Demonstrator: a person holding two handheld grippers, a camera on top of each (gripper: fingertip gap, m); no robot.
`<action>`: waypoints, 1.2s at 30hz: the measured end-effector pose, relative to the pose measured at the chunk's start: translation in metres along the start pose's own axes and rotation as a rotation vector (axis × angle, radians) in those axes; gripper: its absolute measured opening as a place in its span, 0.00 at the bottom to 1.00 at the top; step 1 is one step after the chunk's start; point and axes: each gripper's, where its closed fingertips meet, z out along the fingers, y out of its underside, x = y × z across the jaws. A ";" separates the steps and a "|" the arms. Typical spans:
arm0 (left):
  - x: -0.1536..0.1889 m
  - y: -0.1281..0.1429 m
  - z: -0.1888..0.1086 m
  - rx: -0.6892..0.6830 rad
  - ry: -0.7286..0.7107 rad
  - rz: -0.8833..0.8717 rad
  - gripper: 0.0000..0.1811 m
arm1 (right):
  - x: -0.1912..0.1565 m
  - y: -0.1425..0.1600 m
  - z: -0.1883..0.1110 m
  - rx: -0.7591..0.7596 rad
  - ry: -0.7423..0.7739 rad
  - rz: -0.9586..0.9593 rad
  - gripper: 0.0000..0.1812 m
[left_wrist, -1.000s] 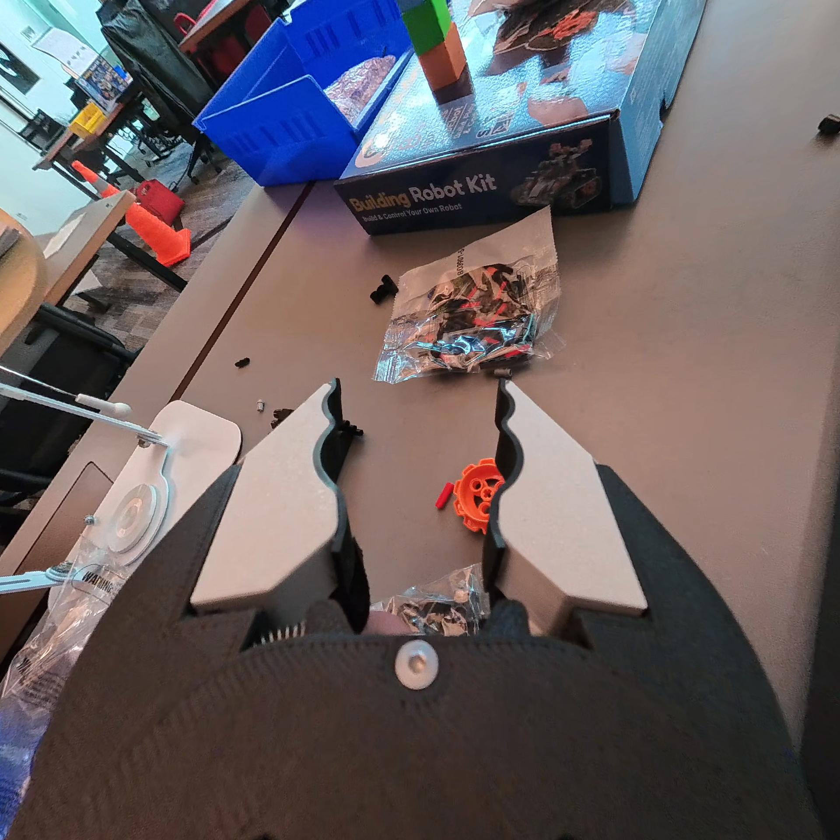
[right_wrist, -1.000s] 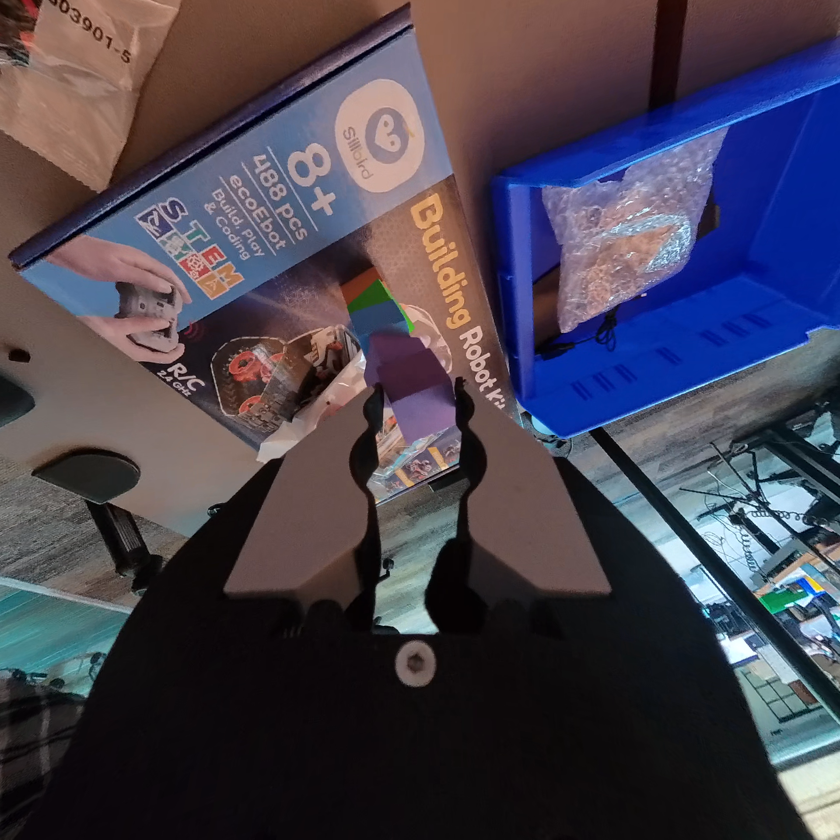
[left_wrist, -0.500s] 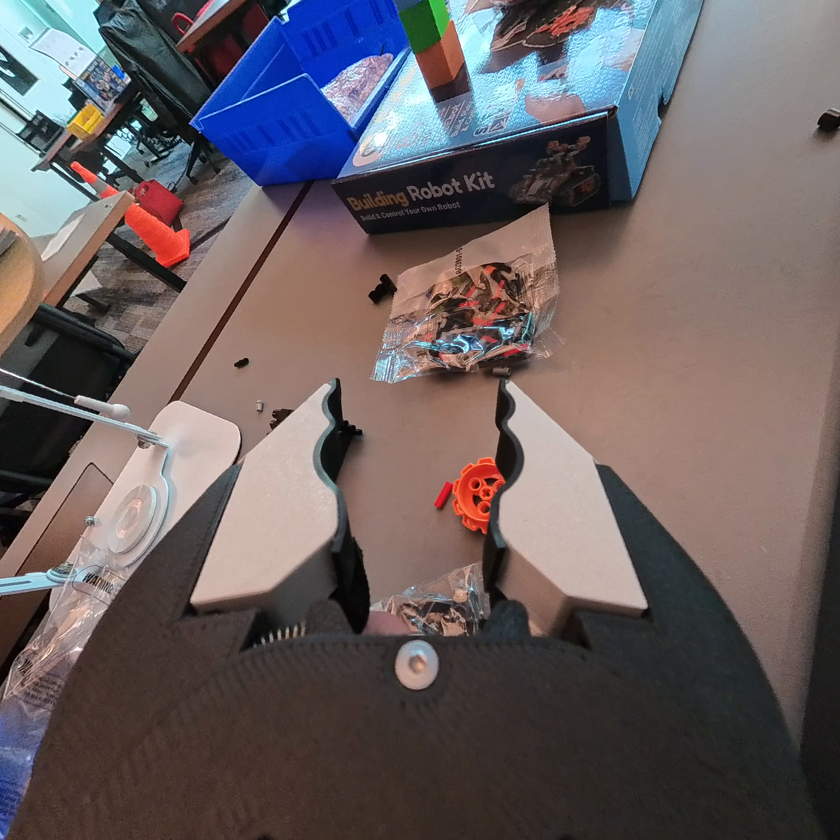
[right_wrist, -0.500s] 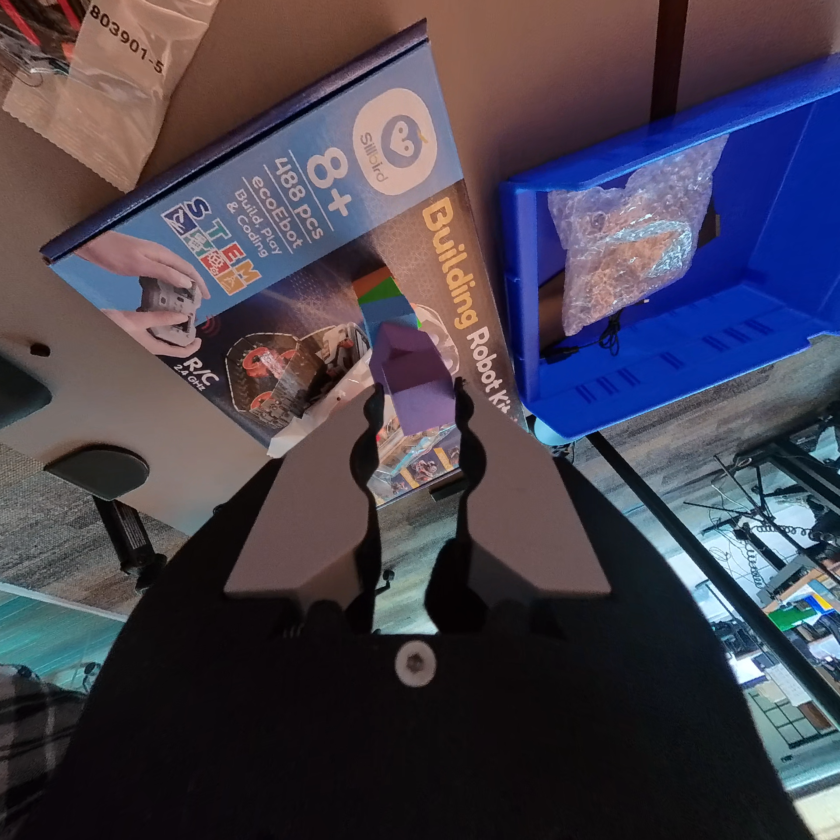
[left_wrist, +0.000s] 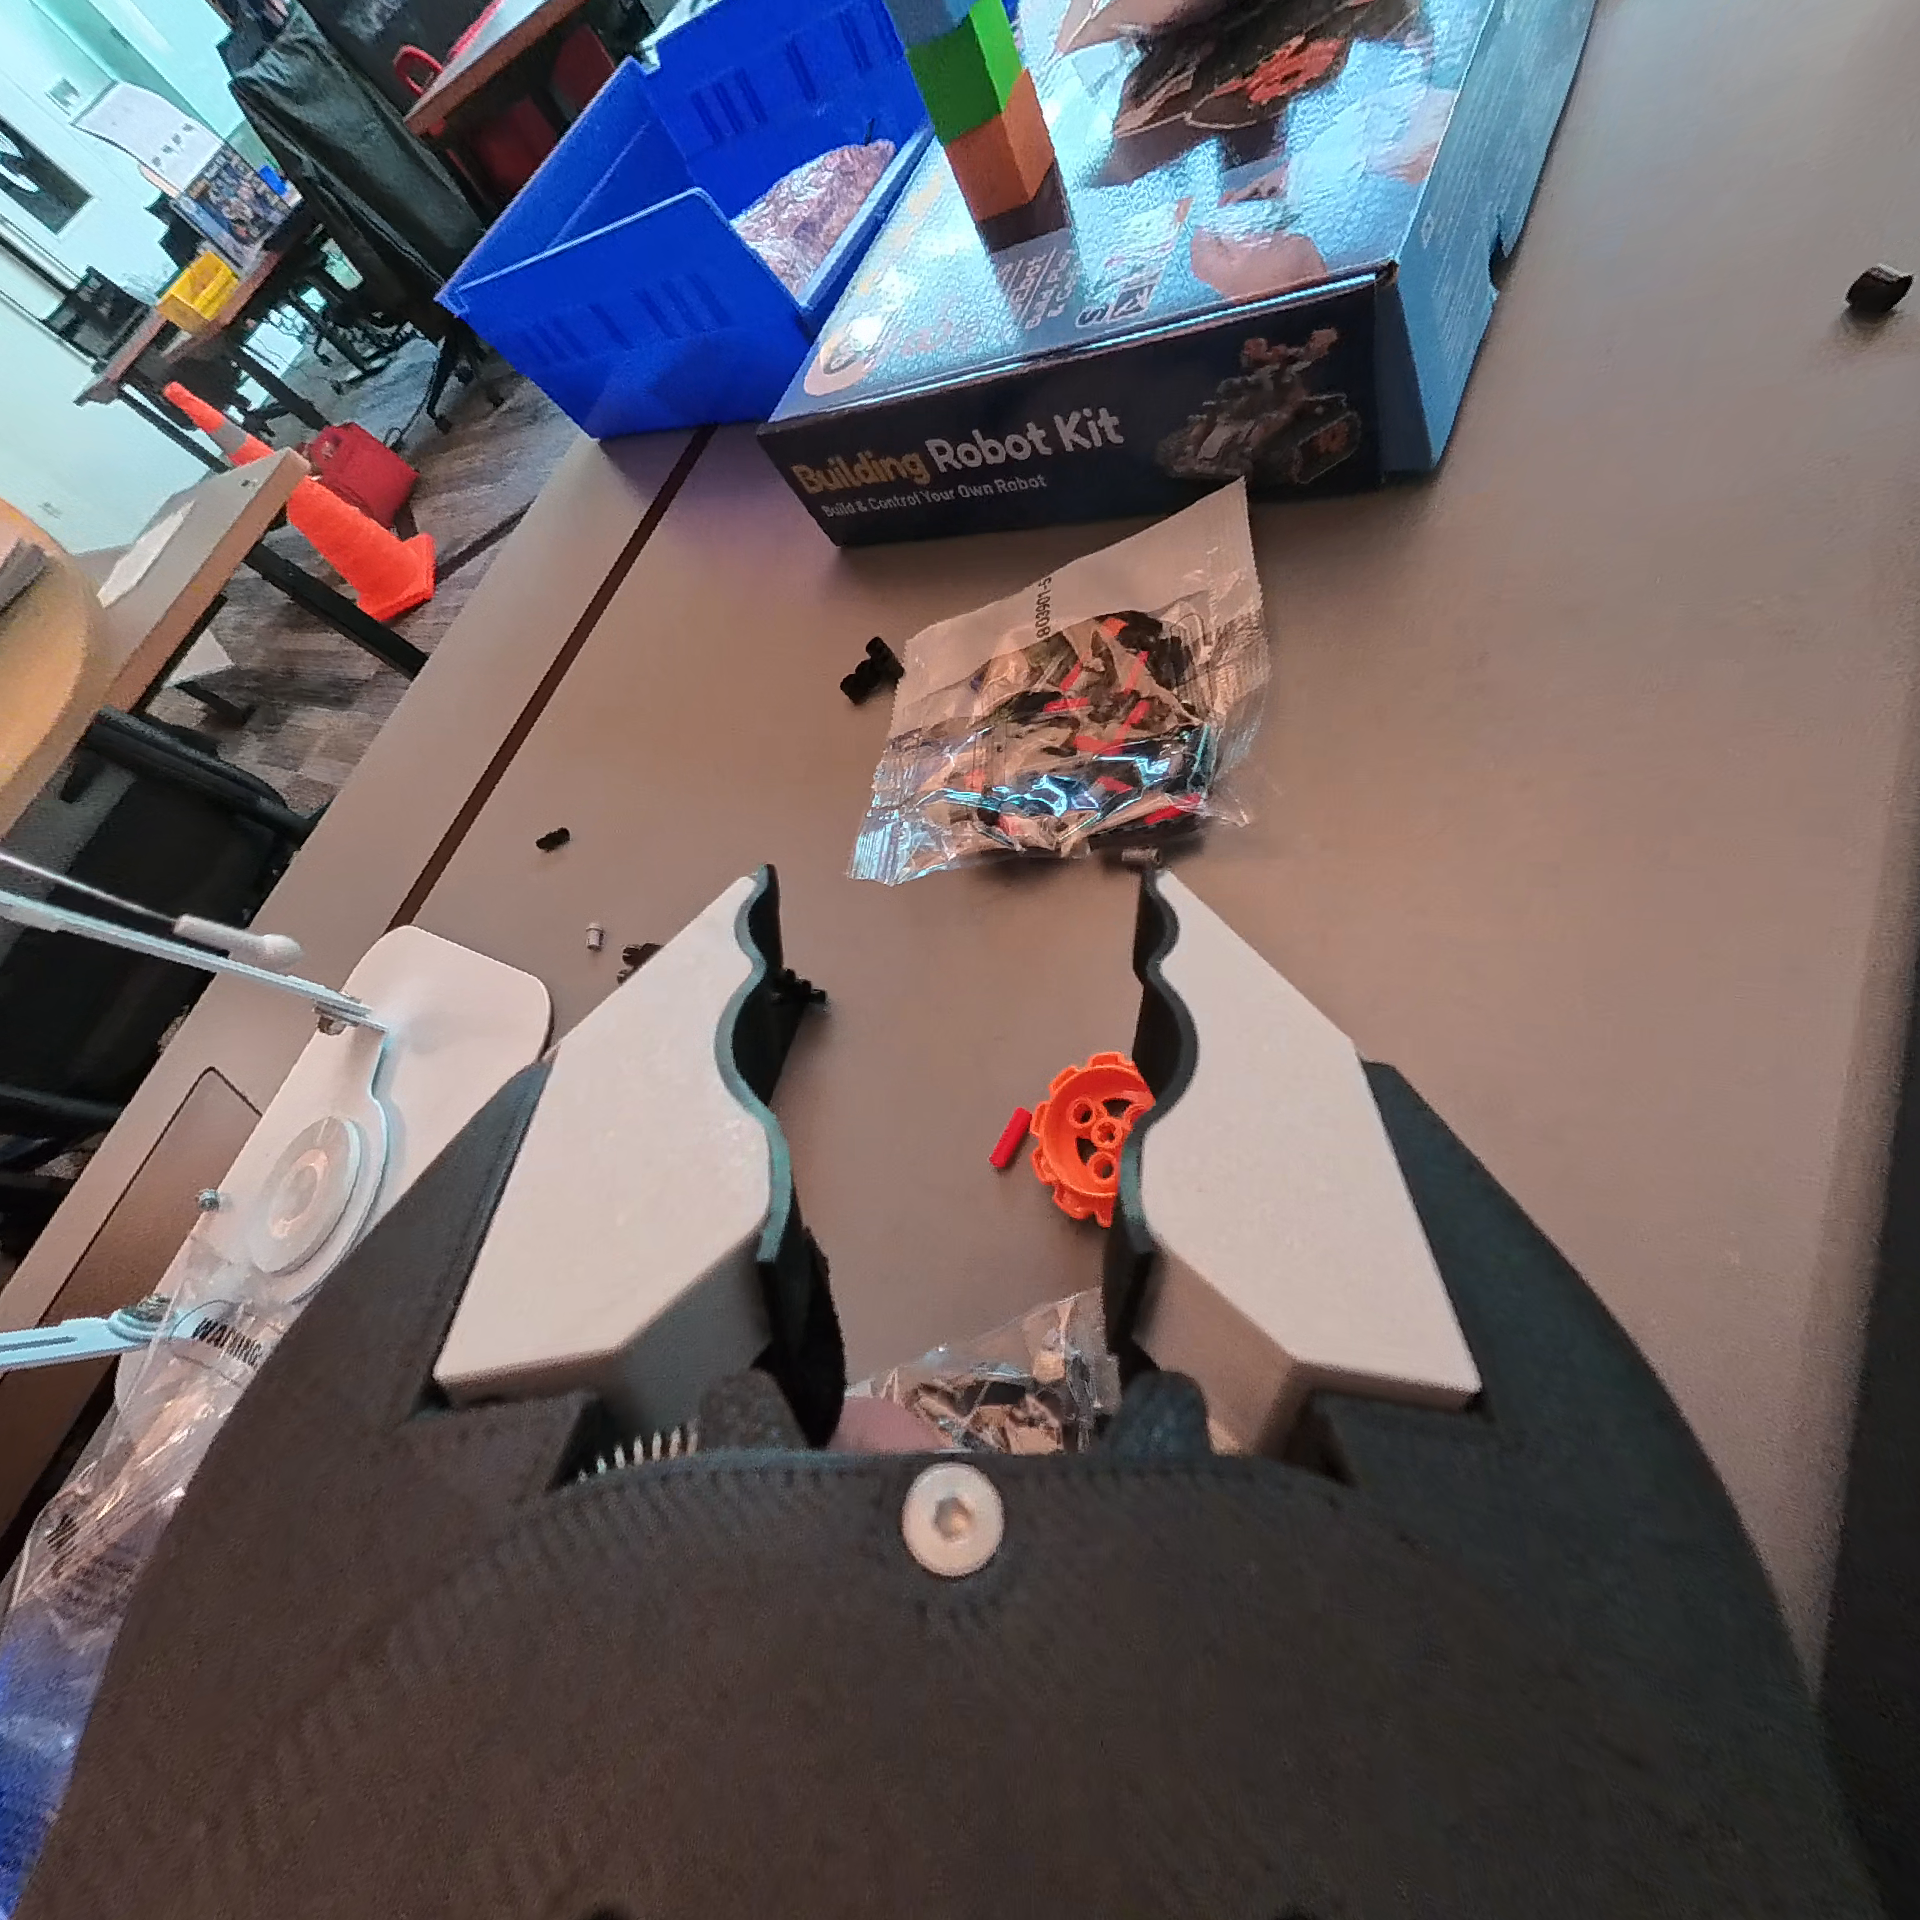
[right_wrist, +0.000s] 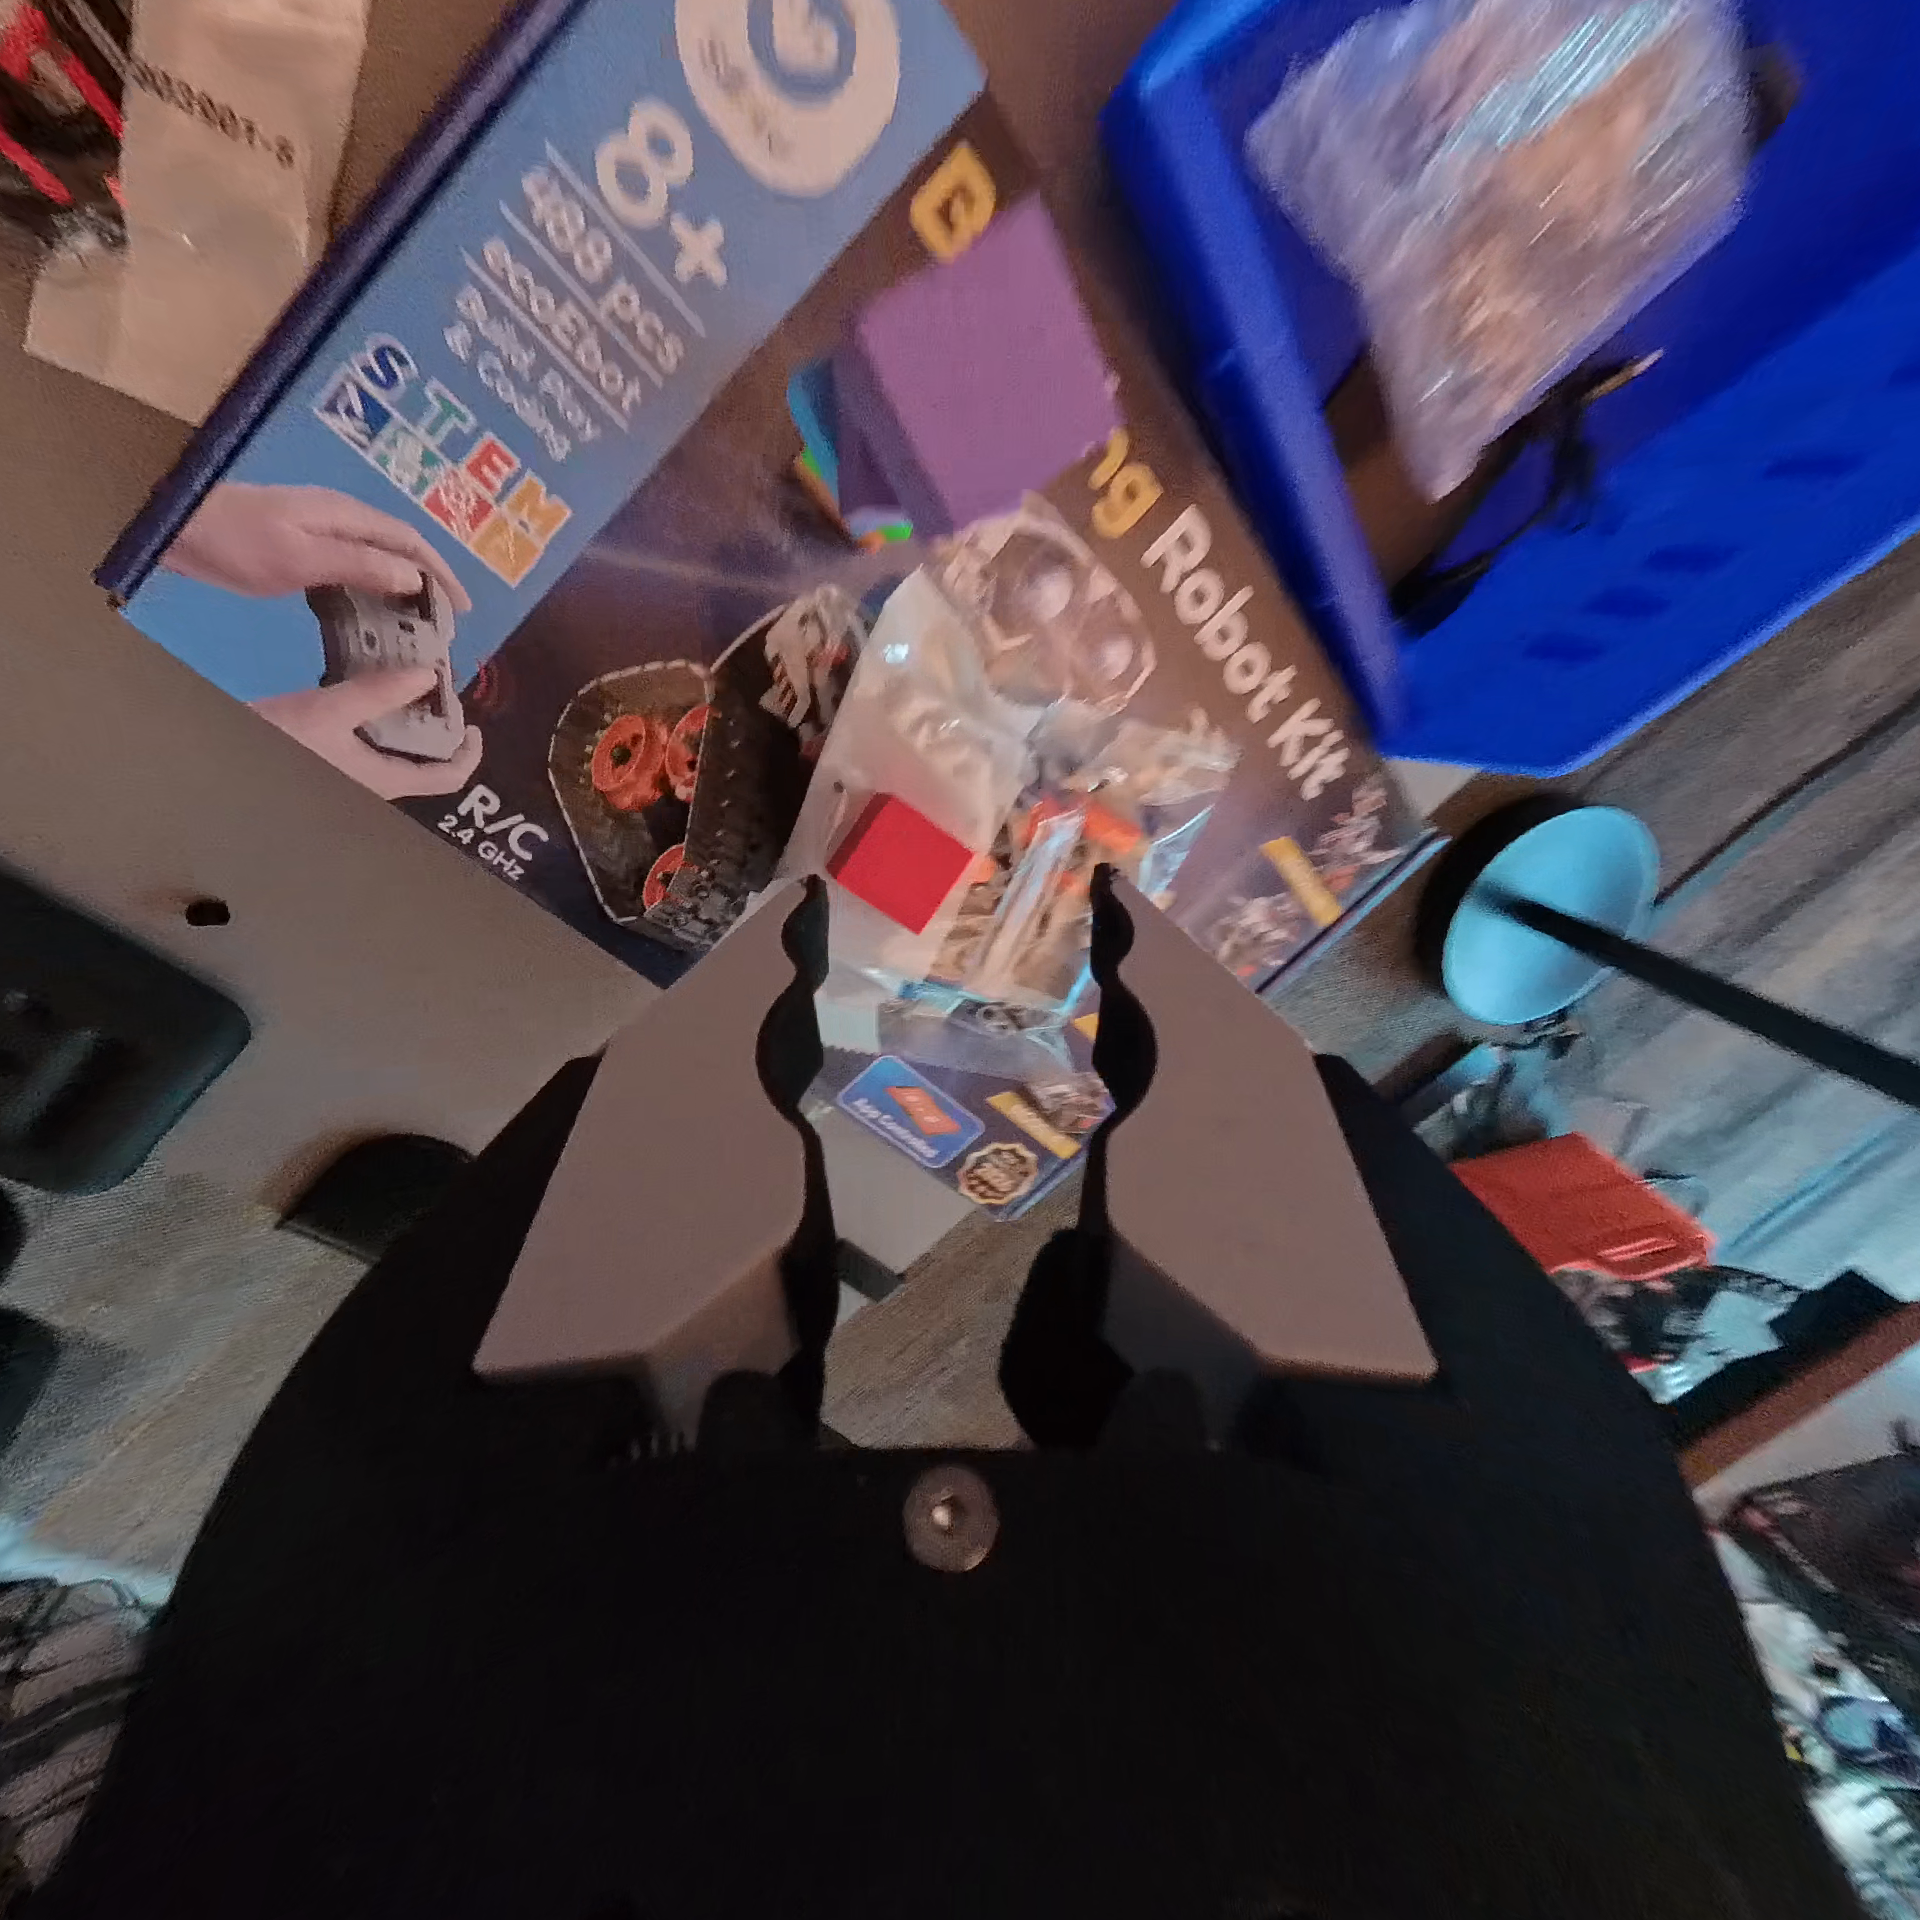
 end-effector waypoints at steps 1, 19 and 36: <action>0.001 0.001 0.000 -0.003 0.002 0.002 0.37 | -0.004 0.008 0.011 -0.019 -0.022 0.018 0.28; -0.005 0.008 0.002 -0.025 -0.005 -0.020 0.37 | 0.019 -0.072 -0.060 0.335 -0.019 -0.004 0.17; -0.004 0.009 0.003 -0.029 0.002 -0.017 0.37 | 0.006 -0.078 -0.035 0.273 -0.061 -0.065 0.18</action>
